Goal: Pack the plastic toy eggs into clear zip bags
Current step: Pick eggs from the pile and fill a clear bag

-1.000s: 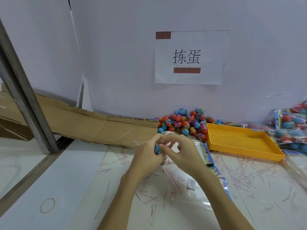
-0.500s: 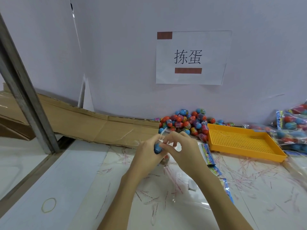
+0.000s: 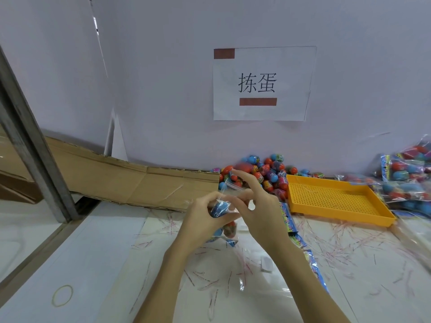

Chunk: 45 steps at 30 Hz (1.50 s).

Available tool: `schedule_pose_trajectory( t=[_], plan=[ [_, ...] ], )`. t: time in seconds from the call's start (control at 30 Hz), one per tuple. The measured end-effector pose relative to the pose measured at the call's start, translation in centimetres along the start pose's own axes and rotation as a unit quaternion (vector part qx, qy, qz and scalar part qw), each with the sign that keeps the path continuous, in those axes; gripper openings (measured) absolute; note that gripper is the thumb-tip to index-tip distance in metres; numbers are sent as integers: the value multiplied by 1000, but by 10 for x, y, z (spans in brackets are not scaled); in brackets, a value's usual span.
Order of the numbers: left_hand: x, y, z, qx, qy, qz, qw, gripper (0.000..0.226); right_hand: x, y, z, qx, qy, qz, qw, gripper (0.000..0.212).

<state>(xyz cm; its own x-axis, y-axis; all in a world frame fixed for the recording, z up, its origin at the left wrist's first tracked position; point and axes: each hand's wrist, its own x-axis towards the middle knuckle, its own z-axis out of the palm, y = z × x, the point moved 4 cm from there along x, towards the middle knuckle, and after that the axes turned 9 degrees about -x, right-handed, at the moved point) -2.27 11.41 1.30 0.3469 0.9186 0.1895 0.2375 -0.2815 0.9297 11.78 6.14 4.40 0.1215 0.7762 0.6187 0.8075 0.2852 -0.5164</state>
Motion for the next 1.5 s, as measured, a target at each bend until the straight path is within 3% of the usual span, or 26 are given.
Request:
schedule_pose_trajectory(
  t=[0.1,0.3,0.43,0.57,0.67,0.77,0.87,1.07,1.23,1.37,1.5],
  plan=[
    [-1,2,-2,-7,0,1,1000,45,0,1,3,-14,3,-1,1000,59],
    [-3,2,5,-70,-73,-43,994,37,0,5,5,-64,-6,-9,998,36],
    [-4,2,4,-91,-88,-41,991,46,1,5,5,-77,-20,-8,997,33],
    [-3,-4,-4,-71,-76,-26,994,30,2,4,-7,-20,68,-8,997,29],
    [2,-8,-15,-100,4,-5,995,25,4,14,-10,-21,107,14,994,22],
    [5,-17,-28,-162,143,6,976,22,3,35,8,-68,10,90,994,21],
    [5,-26,-36,-221,217,-14,951,15,5,57,30,-143,-117,174,967,33],
    [8,-33,-36,-221,232,-21,947,11,48,72,50,-241,-128,145,951,76],
    [9,-40,-39,-244,222,-43,943,13,90,93,61,-337,-215,64,915,98],
    [12,-43,-37,-246,215,-60,943,14,88,104,70,-379,-248,53,890,71],
    [12,-41,-34,-250,202,-48,946,10,74,98,72,-340,-206,57,916,40]
  ],
)
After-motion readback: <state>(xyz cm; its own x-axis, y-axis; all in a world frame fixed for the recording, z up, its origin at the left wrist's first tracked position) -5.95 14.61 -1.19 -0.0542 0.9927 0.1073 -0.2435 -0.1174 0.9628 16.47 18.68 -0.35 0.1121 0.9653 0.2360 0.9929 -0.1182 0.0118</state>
